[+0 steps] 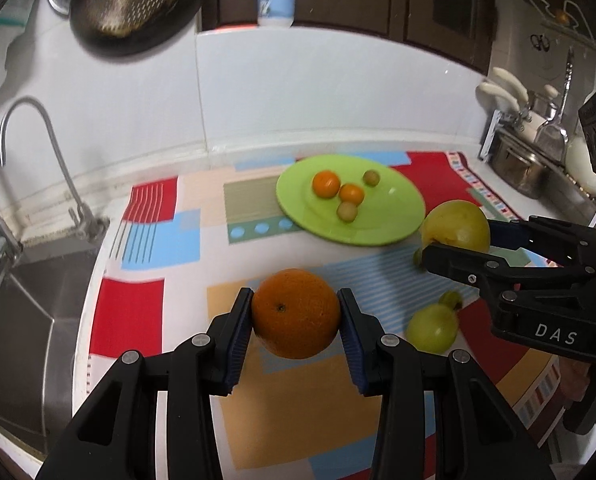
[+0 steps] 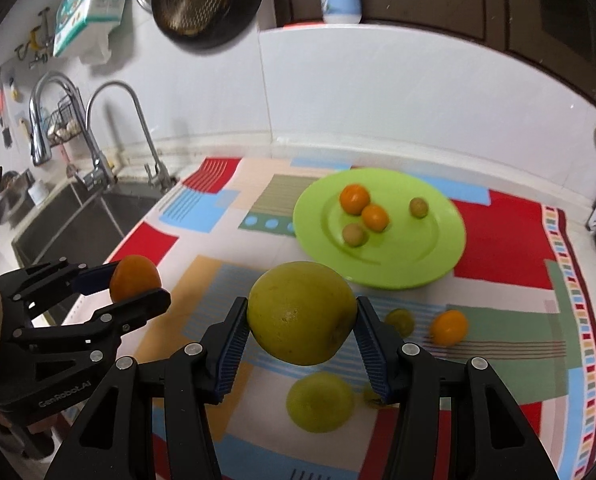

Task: Organize fruits
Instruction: 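Grasp an orange with the left tool while the right tool grasps a yellow pear, then carry the orange and pear onto the green plate and release both, then move both open tools back toward the loose fruits on the cloth, then grasp the large green fruit with the left tool while the right tool grasps a green tomato, then carry the green fruit and tomato onto the green plate and release both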

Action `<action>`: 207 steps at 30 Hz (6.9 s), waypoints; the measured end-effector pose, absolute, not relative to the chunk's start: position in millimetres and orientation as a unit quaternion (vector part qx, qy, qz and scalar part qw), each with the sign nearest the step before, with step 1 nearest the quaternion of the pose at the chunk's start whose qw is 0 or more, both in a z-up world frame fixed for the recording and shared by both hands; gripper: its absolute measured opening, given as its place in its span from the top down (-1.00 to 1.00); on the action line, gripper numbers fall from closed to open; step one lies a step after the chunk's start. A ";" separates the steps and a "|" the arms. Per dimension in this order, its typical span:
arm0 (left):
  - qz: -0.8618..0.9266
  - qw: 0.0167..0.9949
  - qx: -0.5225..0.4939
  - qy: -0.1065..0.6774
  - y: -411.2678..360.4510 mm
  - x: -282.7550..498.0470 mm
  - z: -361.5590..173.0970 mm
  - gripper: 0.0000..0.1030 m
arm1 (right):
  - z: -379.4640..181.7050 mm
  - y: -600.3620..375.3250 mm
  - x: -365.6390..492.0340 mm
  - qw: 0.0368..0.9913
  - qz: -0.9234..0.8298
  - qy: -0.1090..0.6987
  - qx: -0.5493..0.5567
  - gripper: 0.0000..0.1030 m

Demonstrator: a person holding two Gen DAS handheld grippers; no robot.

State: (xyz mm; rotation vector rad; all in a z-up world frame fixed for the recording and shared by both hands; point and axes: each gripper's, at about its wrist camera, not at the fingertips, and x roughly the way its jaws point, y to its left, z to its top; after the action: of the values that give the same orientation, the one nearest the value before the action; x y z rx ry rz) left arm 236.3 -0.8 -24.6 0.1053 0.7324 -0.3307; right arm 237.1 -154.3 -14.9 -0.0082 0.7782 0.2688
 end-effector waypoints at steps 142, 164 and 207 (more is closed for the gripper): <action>-0.244 0.884 0.167 0.363 -111.4 194.8 -90.7 -0.61 | -79.9 -223.1 204.7 0.884 0.212 0.382 -0.164 -0.12; -0.275 0.866 0.121 0.400 -119.3 226.2 -101.5 -0.20 | -112.0 -224.8 243.0 0.859 0.269 0.421 -0.109 0.40; -0.251 0.913 0.063 0.316 -90.7 245.0 -9.2 0.05 | -5.4 -242.7 222.2 0.941 0.115 0.315 0.033 0.40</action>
State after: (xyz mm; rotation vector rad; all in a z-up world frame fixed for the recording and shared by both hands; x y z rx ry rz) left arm 245.0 -90.7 -9.2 0.1289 0.6501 -0.5177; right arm 222.2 -242.7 -5.4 0.0666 0.6430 0.2344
